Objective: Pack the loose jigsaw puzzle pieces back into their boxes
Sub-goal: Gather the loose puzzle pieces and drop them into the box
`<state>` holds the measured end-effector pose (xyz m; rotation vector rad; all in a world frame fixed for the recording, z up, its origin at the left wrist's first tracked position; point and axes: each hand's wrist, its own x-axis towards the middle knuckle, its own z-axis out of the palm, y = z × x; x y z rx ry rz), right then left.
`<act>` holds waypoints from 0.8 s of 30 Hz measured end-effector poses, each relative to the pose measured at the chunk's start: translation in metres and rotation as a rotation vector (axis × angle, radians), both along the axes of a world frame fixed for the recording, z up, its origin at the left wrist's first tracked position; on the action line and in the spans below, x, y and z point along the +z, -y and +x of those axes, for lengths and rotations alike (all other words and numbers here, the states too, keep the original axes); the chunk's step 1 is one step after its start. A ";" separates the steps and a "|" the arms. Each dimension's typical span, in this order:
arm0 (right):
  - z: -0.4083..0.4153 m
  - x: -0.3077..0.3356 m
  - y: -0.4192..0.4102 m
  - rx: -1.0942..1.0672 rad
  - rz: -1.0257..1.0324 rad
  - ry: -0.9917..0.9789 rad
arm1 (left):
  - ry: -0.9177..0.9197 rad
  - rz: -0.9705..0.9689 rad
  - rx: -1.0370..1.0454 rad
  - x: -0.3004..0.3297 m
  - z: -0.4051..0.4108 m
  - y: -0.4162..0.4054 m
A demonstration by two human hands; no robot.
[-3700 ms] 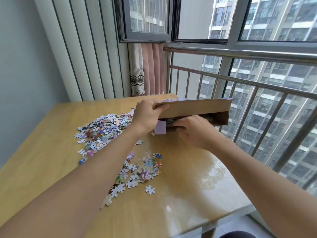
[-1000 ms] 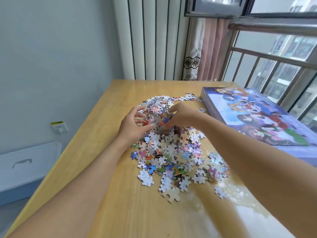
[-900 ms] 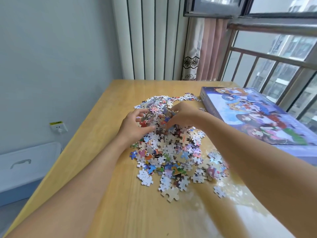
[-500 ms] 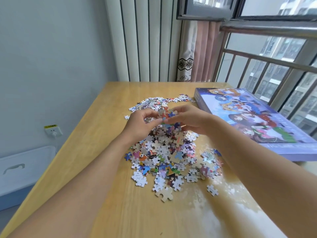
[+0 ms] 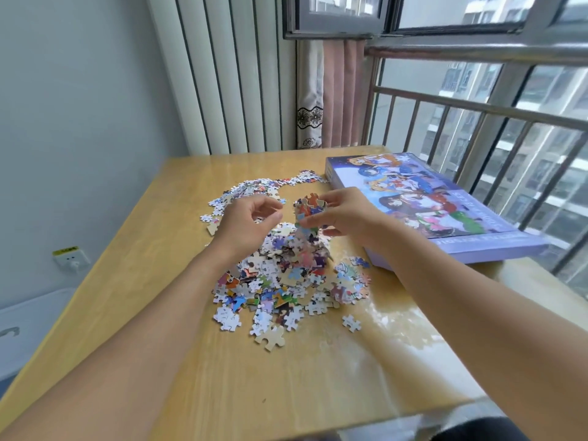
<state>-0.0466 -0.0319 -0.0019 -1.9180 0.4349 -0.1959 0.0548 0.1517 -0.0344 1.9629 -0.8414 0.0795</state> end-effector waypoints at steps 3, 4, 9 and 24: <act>-0.015 -0.006 0.010 -0.035 0.001 0.046 | 0.028 0.018 -0.014 0.002 -0.012 0.009; -0.024 -0.004 0.011 -0.042 0.029 0.059 | 0.037 0.023 -0.018 0.004 -0.015 0.012; -0.064 0.006 0.024 -0.062 0.203 0.025 | 0.100 0.134 -0.091 0.010 -0.034 0.035; -0.169 -0.023 0.045 -0.033 0.433 -0.072 | 0.310 0.342 -0.380 0.005 -0.098 0.110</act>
